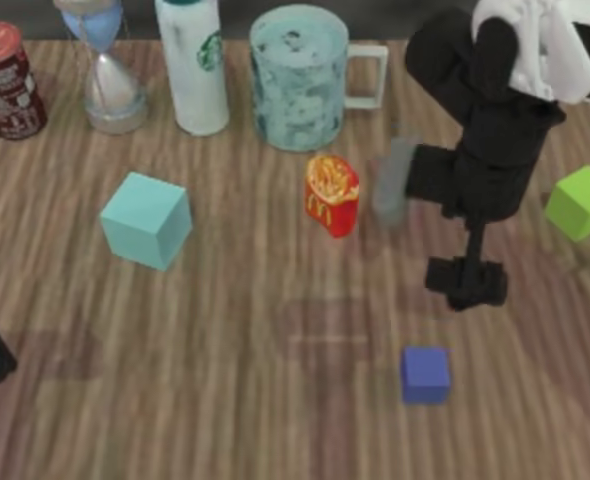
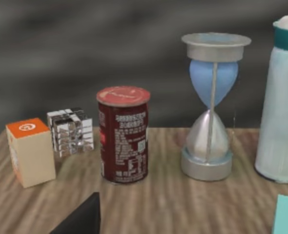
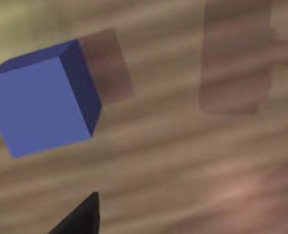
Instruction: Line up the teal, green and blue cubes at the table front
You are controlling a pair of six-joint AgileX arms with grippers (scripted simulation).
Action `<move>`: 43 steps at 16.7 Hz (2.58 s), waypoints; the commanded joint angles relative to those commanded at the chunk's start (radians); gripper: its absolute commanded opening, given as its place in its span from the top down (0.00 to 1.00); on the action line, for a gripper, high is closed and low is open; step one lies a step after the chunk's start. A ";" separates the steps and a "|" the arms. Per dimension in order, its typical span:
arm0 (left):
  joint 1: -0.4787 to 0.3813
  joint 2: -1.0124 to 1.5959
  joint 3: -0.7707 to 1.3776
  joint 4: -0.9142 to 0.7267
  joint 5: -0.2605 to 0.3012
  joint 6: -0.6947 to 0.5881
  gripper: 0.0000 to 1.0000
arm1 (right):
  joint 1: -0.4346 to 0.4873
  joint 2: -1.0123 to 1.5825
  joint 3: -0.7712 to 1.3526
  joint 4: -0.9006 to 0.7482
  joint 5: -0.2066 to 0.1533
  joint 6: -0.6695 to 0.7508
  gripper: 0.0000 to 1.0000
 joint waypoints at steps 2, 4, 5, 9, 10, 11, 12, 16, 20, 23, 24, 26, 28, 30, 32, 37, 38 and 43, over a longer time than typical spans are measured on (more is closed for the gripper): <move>0.000 0.000 0.000 0.000 0.000 0.000 0.00 | -0.116 0.090 0.144 -0.042 0.002 0.065 0.00; 0.000 0.000 0.000 0.000 0.000 0.000 0.00 | -0.237 0.177 0.283 -0.081 0.005 0.131 0.00; 0.000 0.000 0.000 0.000 0.000 0.000 0.00 | -0.292 0.216 0.342 -0.098 0.007 0.162 0.00; 0.000 0.000 0.000 0.000 0.000 0.000 0.00 | -0.423 0.311 0.474 -0.139 0.010 0.247 0.00; 0.000 0.000 0.000 0.000 0.000 0.000 0.00 | -0.430 0.316 0.480 -0.141 0.010 0.252 0.00; 0.000 0.000 0.000 0.000 0.000 0.000 0.00 | -0.430 0.316 0.480 -0.141 0.010 0.252 0.00; 0.000 0.000 0.000 0.000 0.000 0.000 0.00 | -0.430 0.316 0.480 -0.141 0.010 0.252 0.00; 0.000 0.000 0.000 0.000 0.000 0.000 0.00 | -0.429 0.323 0.442 -0.098 0.010 0.253 0.00; 0.000 0.000 0.000 0.000 0.000 0.000 0.00 | -0.428 0.358 0.325 0.063 0.011 0.254 0.00; 0.000 0.000 0.000 0.000 0.000 0.000 0.00 | -0.428 0.383 0.253 0.156 0.011 0.255 0.00; 0.000 0.000 0.000 0.000 0.000 0.000 0.00 | -0.428 0.386 0.244 0.166 0.011 0.254 0.00; 0.000 0.000 0.000 0.000 0.000 0.000 0.00 | -0.428 0.387 0.243 0.167 0.011 0.254 0.00; 0.000 0.000 0.000 0.000 0.000 0.000 0.00 | -0.428 0.387 0.243 0.167 0.011 0.254 0.00; 0.000 0.000 0.000 0.000 0.000 0.000 0.00 | -0.428 0.387 0.243 0.167 0.011 0.254 0.15; 0.000 0.000 0.000 0.000 0.000 0.000 0.00 | -0.428 0.387 0.243 0.167 0.011 0.254 0.30; 0.000 0.000 0.000 0.000 0.000 0.000 0.00 | -0.428 0.387 0.243 0.167 0.011 0.254 0.68; 0.000 0.000 0.000 0.000 0.000 0.000 0.00 | -0.428 0.387 0.243 0.167 0.011 0.254 0.75; 0.000 0.000 0.000 0.000 0.000 0.000 0.00 | -0.428 0.387 0.243 0.167 0.011 0.254 1.00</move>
